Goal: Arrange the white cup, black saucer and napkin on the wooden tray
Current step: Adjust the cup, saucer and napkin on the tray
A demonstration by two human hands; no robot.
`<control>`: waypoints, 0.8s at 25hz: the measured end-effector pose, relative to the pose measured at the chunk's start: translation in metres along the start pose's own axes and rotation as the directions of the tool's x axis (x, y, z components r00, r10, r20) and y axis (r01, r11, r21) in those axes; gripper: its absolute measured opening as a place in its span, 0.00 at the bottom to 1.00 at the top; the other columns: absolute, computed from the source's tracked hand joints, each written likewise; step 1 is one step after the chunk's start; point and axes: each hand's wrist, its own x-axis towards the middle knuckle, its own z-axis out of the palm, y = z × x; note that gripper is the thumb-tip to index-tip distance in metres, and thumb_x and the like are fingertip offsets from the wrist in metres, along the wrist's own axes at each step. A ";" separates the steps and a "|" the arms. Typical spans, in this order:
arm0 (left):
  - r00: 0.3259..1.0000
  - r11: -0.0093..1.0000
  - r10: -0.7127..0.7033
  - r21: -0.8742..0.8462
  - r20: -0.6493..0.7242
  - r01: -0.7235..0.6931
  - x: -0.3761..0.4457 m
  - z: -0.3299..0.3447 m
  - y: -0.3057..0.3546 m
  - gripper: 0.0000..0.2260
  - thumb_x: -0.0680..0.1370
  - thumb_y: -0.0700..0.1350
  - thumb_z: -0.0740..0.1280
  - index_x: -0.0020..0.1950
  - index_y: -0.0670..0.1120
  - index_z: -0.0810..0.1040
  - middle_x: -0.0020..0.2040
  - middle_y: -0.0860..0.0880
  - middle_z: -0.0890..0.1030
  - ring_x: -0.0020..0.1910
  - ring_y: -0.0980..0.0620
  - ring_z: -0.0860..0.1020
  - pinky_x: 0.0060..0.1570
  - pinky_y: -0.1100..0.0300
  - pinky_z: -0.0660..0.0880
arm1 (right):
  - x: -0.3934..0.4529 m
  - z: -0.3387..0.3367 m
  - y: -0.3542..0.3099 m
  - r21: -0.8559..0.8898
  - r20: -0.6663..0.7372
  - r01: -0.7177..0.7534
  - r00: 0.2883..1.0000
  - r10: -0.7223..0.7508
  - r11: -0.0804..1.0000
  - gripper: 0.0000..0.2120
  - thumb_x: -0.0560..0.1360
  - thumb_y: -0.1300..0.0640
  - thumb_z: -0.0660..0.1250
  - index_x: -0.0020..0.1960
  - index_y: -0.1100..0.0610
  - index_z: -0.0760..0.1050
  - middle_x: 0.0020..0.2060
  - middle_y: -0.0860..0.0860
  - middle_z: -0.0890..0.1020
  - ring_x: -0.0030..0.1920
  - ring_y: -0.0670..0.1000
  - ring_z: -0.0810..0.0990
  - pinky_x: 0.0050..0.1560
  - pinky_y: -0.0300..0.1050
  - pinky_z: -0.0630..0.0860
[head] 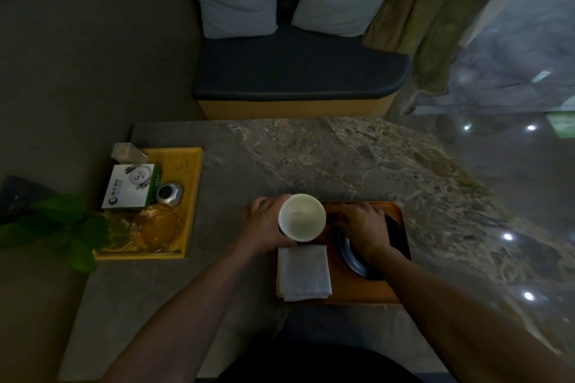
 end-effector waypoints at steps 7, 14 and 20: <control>1.000 1.000 0.001 -0.007 0.002 -0.001 -0.001 0.000 0.003 0.48 0.59 0.57 0.79 0.74 0.60 0.58 0.72 0.54 0.69 0.73 0.46 0.58 0.66 0.47 0.62 | -0.002 0.004 0.006 0.028 -0.046 0.015 0.999 -0.014 0.999 0.14 0.79 0.52 0.62 0.61 0.39 0.77 0.56 0.43 0.83 0.60 0.52 0.76 0.64 0.57 0.68; 1.000 1.000 -0.021 -0.007 -0.002 0.021 -0.001 0.003 0.004 0.48 0.60 0.57 0.79 0.75 0.60 0.57 0.73 0.54 0.68 0.73 0.46 0.57 0.68 0.44 0.62 | 0.000 0.010 0.010 -0.009 -0.051 0.003 0.999 -0.003 1.000 0.14 0.78 0.52 0.62 0.61 0.38 0.75 0.58 0.44 0.82 0.63 0.53 0.74 0.65 0.57 0.64; 0.996 0.996 -0.088 -0.012 -0.001 0.088 -0.006 0.008 0.006 0.52 0.62 0.57 0.79 0.78 0.60 0.51 0.76 0.51 0.64 0.75 0.43 0.56 0.71 0.41 0.58 | 0.001 0.016 0.015 -0.013 -0.032 -0.004 0.999 0.004 1.000 0.16 0.76 0.45 0.63 0.64 0.40 0.72 0.61 0.44 0.80 0.66 0.53 0.72 0.65 0.58 0.66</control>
